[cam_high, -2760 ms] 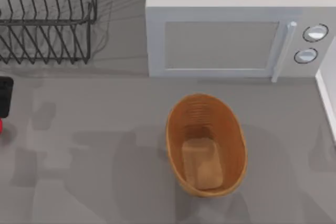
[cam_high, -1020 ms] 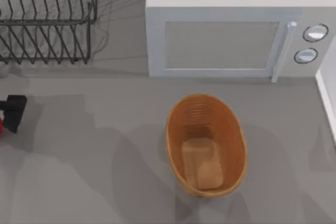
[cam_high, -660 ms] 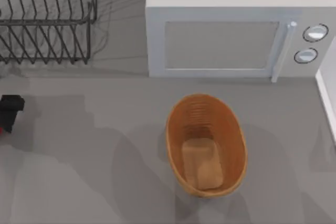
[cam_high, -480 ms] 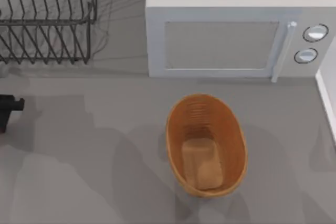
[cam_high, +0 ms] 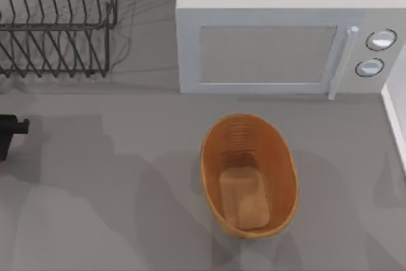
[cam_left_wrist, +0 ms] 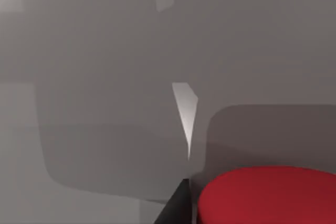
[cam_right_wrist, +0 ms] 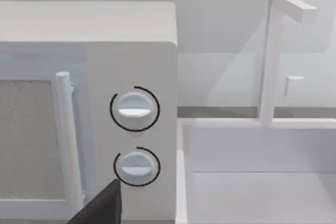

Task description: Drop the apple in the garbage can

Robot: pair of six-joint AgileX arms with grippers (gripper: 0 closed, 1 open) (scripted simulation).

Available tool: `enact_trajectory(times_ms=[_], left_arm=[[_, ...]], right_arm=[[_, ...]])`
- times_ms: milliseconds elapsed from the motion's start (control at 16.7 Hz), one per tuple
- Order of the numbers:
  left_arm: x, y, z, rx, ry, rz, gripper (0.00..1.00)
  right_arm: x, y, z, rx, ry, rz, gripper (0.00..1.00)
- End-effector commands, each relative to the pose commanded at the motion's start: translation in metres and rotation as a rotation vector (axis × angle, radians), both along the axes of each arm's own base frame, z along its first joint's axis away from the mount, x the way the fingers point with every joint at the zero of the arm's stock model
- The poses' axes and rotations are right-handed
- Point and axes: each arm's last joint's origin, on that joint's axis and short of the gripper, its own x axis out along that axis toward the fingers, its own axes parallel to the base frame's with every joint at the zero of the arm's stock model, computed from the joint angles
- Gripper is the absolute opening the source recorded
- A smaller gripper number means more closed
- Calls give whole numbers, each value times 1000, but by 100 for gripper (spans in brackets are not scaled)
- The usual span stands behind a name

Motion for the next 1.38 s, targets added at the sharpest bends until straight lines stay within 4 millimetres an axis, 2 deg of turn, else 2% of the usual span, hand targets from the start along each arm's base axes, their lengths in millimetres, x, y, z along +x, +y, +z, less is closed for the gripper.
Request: enact_trajectory(times_ms=[120,300,420,600,900,1020,1380], left_arm=[[0,0,0,0,0,0,0],[3,1,12,7,-22,-1,0],[8,2,28,9,-29,-1,0],[13,2,63,6,-14,-4,0],[5,1,136,3,1,-3,0],[2,0,154,6,-14,-3,0],[2,1,156,7,-14,-4,0]], right_arm=[[0,0,0,0,0,0,100],[0,0,0,0,0,0,100],[0,0,0,0,0,0,100],[0,0,0,0,0,0,100],[0,0,0,0,0,0,100],[0,0,0,0,0,0,100],[0,0,0,0,0,0,100]])
